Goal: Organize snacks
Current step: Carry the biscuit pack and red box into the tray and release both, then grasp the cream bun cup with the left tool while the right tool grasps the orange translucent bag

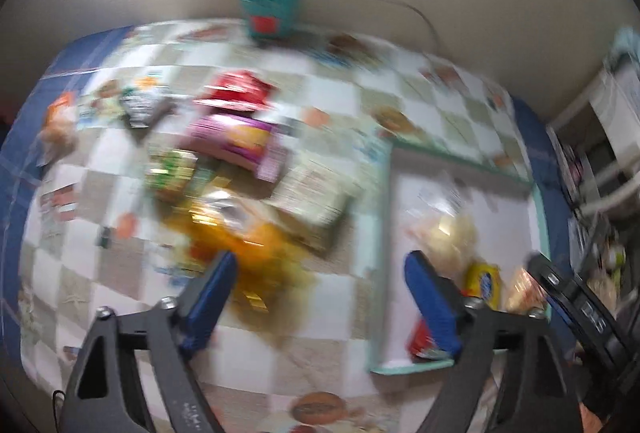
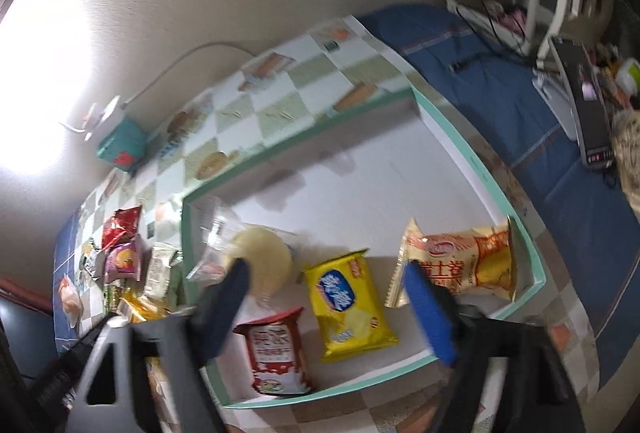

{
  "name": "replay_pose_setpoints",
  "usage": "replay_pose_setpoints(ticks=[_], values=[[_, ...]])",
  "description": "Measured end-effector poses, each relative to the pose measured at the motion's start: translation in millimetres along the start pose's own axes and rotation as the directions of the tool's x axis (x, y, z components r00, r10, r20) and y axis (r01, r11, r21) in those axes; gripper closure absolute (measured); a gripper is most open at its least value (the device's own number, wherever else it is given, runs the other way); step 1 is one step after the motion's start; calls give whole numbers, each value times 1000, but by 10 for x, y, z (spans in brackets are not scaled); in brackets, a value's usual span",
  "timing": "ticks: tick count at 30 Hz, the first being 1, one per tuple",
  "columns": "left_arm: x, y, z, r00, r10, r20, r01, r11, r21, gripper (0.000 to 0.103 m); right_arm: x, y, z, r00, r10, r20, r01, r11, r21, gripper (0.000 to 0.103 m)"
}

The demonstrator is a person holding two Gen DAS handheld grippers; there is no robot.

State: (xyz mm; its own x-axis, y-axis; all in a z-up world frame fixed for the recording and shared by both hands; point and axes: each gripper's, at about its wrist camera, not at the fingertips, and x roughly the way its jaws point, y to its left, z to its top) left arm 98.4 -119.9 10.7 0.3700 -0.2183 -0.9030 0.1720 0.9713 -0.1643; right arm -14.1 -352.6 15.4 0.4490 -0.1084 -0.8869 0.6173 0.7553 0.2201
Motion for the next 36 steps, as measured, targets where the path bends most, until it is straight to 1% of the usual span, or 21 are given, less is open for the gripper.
replay_pose_setpoints(ticks=[1, 3, 6, 8, 12, 16, 19, 22, 24, 26, 27, 28, 29, 31, 32, 34, 35, 36], values=[[-41, 143, 18, 1000, 27, 16, -26, 999, -28, 15, -17, 59, -12, 1000, -5, 8, 5, 1000, -18, 11], [-98, 420, 38, 996, 83, 34, -80, 993, -84, 12, -6, 154, -35, 1000, -6, 3, 6, 999, -52, 0], [-132, 759, 29, 991, 125, 39, -116, 978, -173, 7, 41, 277, -77, 1000, -2, -14, 1, 996, -87, 0], [-158, 973, 7, 989, 145, 40, -132, 963, -233, 6, 52, 360, -114, 1000, 3, -15, -4, 995, -100, 0], [-188, 1204, -40, 980, 192, 58, -168, 943, -289, 2, 60, 560, -200, 1000, 31, -5, -31, 991, -128, 0], [-129, 1374, -111, 983, 173, 62, -143, 932, -333, 2, 80, 873, -326, 996, 84, -18, -86, 981, -176, 0], [-22, 1386, -151, 987, 159, 18, -145, 934, -327, 2, 127, 1117, -420, 994, 102, -36, -108, 967, -231, 0], [84, 1390, -236, 988, 148, -50, -156, 935, -319, 2, 217, 1327, -496, 990, 123, -63, -136, 954, -269, 0], [163, 1358, -309, 985, 149, -81, -167, 937, -307, 2, 327, 1430, -546, 983, 153, -101, -175, 947, -268, 0], [251, 1301, -385, 980, 164, -115, -190, 944, -271, 2, 453, 1490, -589, 972, 189, -137, -219, 941, -259, 0], [307, 1259, -426, 979, 151, -138, -182, 951, -250, 2, 496, 1507, -607, 969, 195, -150, -228, 939, -258, 0], [344, 1231, -454, 979, 133, -153, -168, 956, -241, 2, 572, 1537, -642, 964, 196, -179, -239, 936, -260, 0], [368, 1195, -474, 980, 117, -162, -154, 960, -234, 2, 599, 1548, -654, 962, 197, -188, -242, 934, -262, 0], [384, 1118, -494, 979, 117, -166, -150, 966, -209, 2, 641, 1596, -687, 959, 201, -198, -252, 926, -281, 0], [394, 1071, -503, 979, 121, -167, -152, 970, -190, 4, 643, 1619, -688, 958, 204, -200, -256, 922, -289, 0], [428, 1026, -518, 980, 100, -175, -132, 975, -181, 17, 628, 1672, -702, 956, 223, -192, -275, 911, -307, 0], [458, 1018, -528, 979, 83, -187, -118, 976, -184, 30, 627, 1690, -699, 954, 228, -193, -280, 909, -310, 0], [496, 1020, -542, 976, 72, -204, -111, 976, -188, 36, 632, 1717, -713, 951, 236, -199, -290, 903, -316, 0]])
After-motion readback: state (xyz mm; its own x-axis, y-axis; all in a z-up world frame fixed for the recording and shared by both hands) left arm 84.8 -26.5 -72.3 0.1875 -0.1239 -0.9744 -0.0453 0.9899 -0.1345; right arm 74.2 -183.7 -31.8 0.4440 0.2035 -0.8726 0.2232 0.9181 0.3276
